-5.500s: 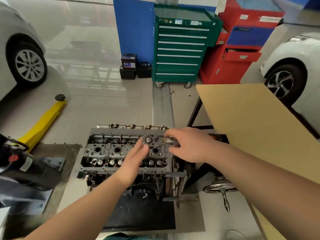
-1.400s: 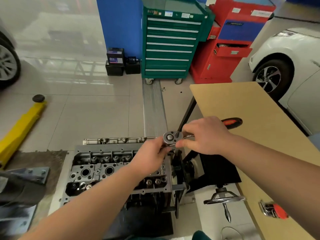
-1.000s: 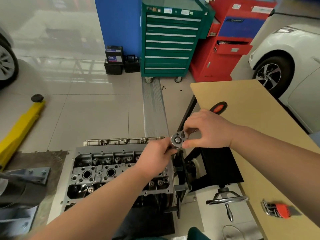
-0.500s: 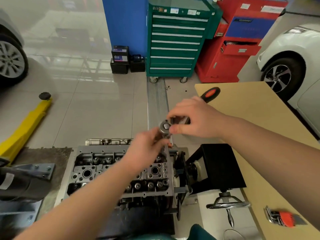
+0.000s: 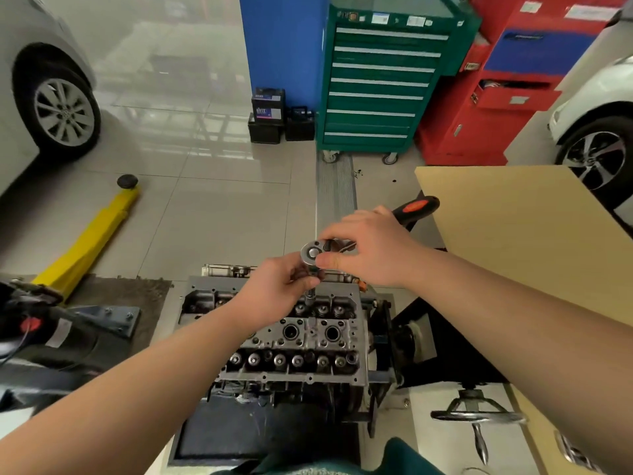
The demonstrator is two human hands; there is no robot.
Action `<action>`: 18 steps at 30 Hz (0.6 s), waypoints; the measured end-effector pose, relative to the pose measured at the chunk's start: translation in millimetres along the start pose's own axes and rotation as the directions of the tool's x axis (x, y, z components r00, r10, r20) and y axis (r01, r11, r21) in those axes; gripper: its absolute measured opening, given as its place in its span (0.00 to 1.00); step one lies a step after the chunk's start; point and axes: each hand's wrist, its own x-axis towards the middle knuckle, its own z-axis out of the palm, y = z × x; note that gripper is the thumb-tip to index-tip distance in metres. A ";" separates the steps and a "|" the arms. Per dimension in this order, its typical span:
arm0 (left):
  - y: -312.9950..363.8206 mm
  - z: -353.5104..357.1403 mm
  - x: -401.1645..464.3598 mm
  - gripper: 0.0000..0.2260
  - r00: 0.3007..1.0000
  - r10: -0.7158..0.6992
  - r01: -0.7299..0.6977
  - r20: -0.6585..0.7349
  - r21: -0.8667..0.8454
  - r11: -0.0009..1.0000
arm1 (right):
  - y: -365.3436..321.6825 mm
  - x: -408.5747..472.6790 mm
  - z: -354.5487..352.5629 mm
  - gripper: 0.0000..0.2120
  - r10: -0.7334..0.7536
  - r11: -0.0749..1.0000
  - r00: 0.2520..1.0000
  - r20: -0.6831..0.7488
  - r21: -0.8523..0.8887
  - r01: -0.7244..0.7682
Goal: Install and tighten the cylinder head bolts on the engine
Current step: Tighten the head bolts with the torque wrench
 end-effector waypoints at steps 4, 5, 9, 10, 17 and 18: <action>-0.2 4.4 2.2 0.15 1.000 0.030 -0.030 -0.003 0.011 0.999 | 2.0 -4.5 0.9 0.31 0.010 0.999 1.000 -0.019 0.037 -0.009; 0.2 5.5 2.1 0.16 0.999 0.042 -0.042 -0.008 0.008 0.999 | 3.3 -5.5 0.5 0.30 0.007 0.999 1.000 -0.018 0.042 -0.006; 1.8 15.9 -3.5 0.19 0.997 0.072 -0.073 -0.011 -0.040 0.997 | 8.9 -10.8 -1.5 0.27 -0.038 0.997 0.999 -0.016 0.062 0.038; 0.6 18.2 -5.1 0.20 0.997 0.078 -0.079 -0.016 -0.035 0.996 | 10.0 -12.1 -1.4 0.27 -0.041 0.996 0.999 -0.018 0.072 0.042; -10.9 15.4 -9.3 0.23 0.992 0.118 -0.119 -0.053 -0.002 0.993 | 3.9 -12.4 0.3 0.27 -0.072 0.994 0.997 -0.033 0.081 0.074; -12.0 15.8 -9.4 0.22 0.991 0.118 -0.118 -0.062 -0.001 0.993 | 3.7 -11.3 0.0 0.27 -0.075 0.994 0.997 -0.029 0.078 0.078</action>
